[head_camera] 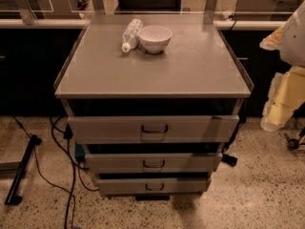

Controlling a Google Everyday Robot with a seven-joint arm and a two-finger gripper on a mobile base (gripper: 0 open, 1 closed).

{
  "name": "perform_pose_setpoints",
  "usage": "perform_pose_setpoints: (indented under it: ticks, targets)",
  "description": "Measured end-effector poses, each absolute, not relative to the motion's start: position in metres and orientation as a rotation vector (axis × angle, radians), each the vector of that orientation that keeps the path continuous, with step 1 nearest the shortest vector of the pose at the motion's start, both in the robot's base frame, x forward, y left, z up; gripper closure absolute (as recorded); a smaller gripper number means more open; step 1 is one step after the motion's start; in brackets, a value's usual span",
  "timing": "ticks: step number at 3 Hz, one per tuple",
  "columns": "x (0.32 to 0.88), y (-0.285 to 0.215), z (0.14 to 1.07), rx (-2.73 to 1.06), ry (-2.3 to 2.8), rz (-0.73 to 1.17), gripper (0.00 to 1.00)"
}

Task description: Open top drawer

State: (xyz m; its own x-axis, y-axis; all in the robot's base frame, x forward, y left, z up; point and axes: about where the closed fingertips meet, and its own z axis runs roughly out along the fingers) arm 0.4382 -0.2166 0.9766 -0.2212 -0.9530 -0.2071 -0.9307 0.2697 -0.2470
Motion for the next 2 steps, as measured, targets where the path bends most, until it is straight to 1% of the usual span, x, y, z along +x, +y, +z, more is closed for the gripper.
perform_pose_setpoints:
  ticks: [2]
  targets:
    - [0.439, -0.213, 0.966, -1.705, 2.214, -0.08, 0.0]
